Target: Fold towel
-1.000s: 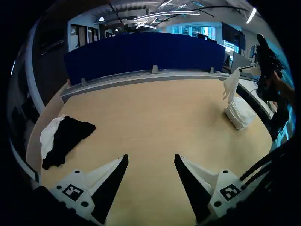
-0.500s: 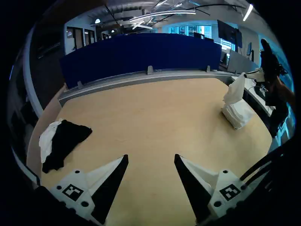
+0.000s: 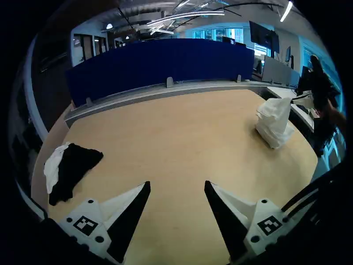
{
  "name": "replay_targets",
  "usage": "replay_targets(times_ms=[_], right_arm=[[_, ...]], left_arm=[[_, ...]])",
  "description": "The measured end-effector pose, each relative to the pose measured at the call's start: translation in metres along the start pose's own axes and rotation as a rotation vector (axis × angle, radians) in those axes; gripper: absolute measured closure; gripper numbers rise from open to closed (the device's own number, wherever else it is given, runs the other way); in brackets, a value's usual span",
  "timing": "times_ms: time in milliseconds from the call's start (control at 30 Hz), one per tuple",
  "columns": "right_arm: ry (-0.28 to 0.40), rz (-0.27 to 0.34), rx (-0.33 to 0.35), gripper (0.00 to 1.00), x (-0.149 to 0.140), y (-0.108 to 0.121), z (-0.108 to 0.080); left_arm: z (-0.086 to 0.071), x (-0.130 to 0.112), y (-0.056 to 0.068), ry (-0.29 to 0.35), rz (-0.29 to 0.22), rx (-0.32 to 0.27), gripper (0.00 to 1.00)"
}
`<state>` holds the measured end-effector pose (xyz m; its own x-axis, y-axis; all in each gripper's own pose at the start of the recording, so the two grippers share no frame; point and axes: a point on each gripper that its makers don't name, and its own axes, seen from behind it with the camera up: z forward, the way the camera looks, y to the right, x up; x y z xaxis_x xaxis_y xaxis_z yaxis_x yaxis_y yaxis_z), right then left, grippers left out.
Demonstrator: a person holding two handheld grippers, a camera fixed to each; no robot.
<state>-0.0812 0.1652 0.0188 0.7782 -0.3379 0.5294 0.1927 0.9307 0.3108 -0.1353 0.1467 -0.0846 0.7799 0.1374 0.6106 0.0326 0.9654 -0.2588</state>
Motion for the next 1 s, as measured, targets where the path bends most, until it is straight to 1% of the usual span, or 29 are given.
replay_targets(times_ms=[200, 400, 700, 867, 1000], right_arm=[[-0.020, 0.005, -0.010, 0.97, -0.017, -0.002, 0.002], [-0.046, 0.025, -0.021, 0.97, -0.036, 0.001, 0.006], [-0.127, 0.086, -0.056, 0.97, -0.087, 0.018, 0.013], [-0.176, 0.121, -0.064, 0.97, -0.117, 0.020, 0.017], [-0.204, 0.144, -0.066, 0.97, -0.135, 0.019, 0.020]], left_arm=[[-0.002, 0.000, 0.004, 0.002, 0.011, -0.004, 0.10], [-0.003, -0.004, 0.004, -0.004, 0.013, -0.001, 0.10], [-0.006, -0.008, -0.002, -0.010, 0.012, 0.014, 0.10], [-0.006, -0.010, -0.004, -0.017, 0.016, 0.020, 0.10], [-0.006, -0.010, -0.003, -0.019, 0.022, 0.023, 0.10]])
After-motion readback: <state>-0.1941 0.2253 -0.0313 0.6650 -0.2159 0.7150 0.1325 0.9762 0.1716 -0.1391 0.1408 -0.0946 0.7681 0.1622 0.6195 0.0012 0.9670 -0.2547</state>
